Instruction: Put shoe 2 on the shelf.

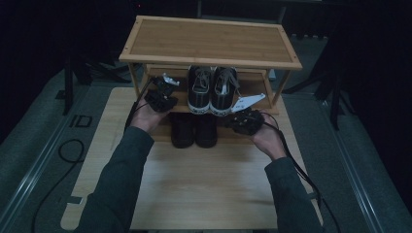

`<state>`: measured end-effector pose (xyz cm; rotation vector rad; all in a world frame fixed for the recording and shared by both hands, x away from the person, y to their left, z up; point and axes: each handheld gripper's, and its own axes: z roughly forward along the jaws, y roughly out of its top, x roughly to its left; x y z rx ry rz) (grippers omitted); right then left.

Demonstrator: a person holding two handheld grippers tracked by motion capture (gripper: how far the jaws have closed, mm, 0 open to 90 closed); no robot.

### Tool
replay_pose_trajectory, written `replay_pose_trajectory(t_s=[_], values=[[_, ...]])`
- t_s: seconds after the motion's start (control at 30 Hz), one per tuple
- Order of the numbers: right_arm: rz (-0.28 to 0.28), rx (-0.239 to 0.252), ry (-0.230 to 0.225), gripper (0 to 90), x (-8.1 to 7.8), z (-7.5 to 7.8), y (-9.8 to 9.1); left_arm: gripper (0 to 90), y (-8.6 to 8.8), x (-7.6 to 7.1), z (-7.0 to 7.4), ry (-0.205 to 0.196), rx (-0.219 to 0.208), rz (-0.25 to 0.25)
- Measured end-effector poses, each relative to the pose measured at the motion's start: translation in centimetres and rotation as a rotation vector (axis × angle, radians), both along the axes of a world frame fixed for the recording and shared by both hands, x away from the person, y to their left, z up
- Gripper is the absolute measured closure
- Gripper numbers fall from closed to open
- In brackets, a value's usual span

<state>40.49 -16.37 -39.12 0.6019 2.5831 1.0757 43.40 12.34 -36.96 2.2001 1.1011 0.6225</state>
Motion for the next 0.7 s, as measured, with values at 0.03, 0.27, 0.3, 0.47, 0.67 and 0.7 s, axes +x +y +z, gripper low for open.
replay_pose_trajectory(t_s=[0.03, 0.27, 0.3, 0.47, 0.67, 0.7], values=[[0.003, -0.002, 0.004, 90.0, 0.0, -0.1, -0.2, 90.0, 0.0, 0.0, 0.0, -0.001, 0.001, 0.001], [-0.006, -0.004, 0.016, 90.0, -0.4, -0.5, -1.3, 90.0, -0.2, -0.1, 0.0, -0.007, 0.01, 0.01], [-0.008, -0.003, 0.018, 90.0, -0.4, -0.5, -1.4, 90.0, -0.2, -0.1, 0.0, -0.007, 0.011, 0.009], [-0.015, -0.009, 0.022, 90.0, -0.6, -0.6, -2.2, 90.0, -0.2, -0.1, 0.0, -0.007, 0.012, 0.009], [-0.022, -0.014, 0.026, 90.0, -0.8, -0.8, -3.0, 90.0, -0.2, -0.1, 0.0, -0.007, 0.016, 0.01], [-0.025, -0.015, 0.027, 90.0, -0.8, -0.8, -3.2, 90.0, -0.2, -0.1, 0.0, -0.007, 0.017, 0.009]])
